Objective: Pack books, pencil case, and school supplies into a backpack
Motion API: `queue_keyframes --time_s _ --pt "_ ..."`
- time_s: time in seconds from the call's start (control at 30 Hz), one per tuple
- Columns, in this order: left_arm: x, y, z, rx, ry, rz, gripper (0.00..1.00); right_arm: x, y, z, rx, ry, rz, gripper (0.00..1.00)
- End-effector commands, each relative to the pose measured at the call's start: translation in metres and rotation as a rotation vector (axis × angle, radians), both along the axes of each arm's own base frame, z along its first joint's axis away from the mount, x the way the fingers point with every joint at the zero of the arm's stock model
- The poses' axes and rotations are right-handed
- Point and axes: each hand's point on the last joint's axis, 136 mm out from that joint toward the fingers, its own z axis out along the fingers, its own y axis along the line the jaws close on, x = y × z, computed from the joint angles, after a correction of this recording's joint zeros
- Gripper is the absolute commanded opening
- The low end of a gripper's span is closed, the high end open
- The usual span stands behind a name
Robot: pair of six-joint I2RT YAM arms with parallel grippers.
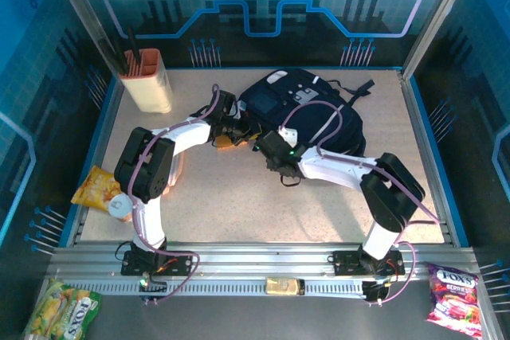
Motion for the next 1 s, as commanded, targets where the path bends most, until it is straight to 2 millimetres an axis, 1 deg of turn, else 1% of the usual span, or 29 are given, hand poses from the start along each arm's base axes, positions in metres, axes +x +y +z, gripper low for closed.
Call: queue_keyframes --time_s 0.0,0.17,0.3,0.4,0.5,0.7,0.87,0.97 --pt "0.001 -0.008 0.038 -0.064 -0.053 -0.044 0.00 0.015 0.001 -0.001 -0.012 -0.017 -0.073 0.33" --pt "-0.002 -0.007 0.039 -0.066 -0.054 -0.048 0.00 0.029 -0.011 -0.004 -0.073 -0.037 -0.123 0.33" --pt "-0.003 -0.007 0.040 -0.067 -0.055 -0.052 0.00 0.040 -0.016 0.004 -0.125 -0.071 -0.139 0.33" --pt "-0.004 -0.007 0.039 -0.066 -0.052 -0.053 0.00 0.043 -0.020 0.010 -0.153 -0.090 -0.156 0.33" --pt "-0.004 -0.007 0.039 -0.065 -0.050 -0.053 0.00 0.045 -0.026 0.012 -0.162 -0.096 -0.187 0.31" --pt "-0.004 -0.006 0.040 -0.061 -0.056 -0.049 0.00 0.042 -0.041 0.014 -0.205 -0.090 -0.264 0.25" --pt "-0.001 -0.004 0.039 -0.051 -0.057 -0.039 0.00 0.033 -0.049 0.016 -0.206 -0.080 -0.284 0.17" --pt "0.001 -0.002 0.038 -0.042 -0.061 -0.033 0.00 0.025 -0.055 0.017 -0.201 -0.074 -0.275 0.15"
